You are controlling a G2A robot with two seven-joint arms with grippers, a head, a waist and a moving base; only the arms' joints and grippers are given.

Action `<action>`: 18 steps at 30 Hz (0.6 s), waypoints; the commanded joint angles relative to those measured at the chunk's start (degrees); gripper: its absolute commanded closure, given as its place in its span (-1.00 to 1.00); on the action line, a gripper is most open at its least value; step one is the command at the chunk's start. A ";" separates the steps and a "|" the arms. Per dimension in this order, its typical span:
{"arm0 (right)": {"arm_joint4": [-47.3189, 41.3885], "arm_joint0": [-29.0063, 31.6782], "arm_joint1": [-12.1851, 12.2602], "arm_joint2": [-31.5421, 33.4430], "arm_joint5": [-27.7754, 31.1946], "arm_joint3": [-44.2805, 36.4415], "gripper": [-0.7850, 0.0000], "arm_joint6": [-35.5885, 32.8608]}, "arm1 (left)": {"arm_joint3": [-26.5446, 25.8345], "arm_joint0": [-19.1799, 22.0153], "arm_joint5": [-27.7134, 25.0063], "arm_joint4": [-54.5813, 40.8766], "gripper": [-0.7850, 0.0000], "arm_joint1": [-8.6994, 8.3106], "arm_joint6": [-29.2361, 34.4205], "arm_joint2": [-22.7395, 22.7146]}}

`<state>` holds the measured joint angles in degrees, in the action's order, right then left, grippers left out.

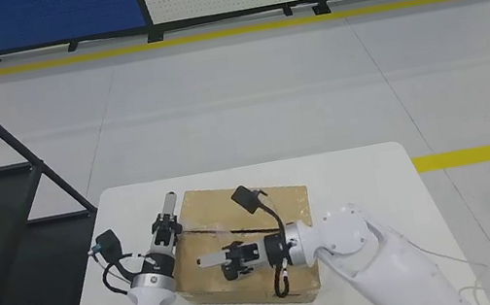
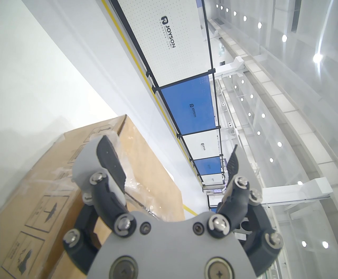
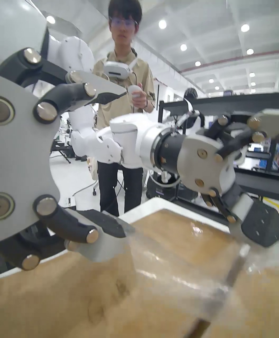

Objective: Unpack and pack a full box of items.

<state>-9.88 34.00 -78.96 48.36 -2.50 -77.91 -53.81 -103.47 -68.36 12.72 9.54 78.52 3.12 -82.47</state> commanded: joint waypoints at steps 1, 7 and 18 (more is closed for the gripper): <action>1.35 0.01 0.01 -0.37 -2.19 -0.82 -1.00 0.00 | 0.00 -0.02 -0.07 -0.10 -1.00 0.01 0.03 -0.02; 0.83 0.67 -0.39 -1.18 -2.56 -2.25 -1.00 1.14 | 0.12 -0.04 -0.21 -0.09 -1.00 0.03 0.02 -0.01; -12.14 1.70 -3.07 -1.00 11.78 6.43 -1.00 9.90 | -0.13 -0.55 -0.61 -0.41 -1.00 0.02 -0.29 -0.69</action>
<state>-21.57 35.64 -81.88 47.26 8.19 -71.98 -44.86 -103.58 -68.84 12.18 9.10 78.55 2.87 -83.08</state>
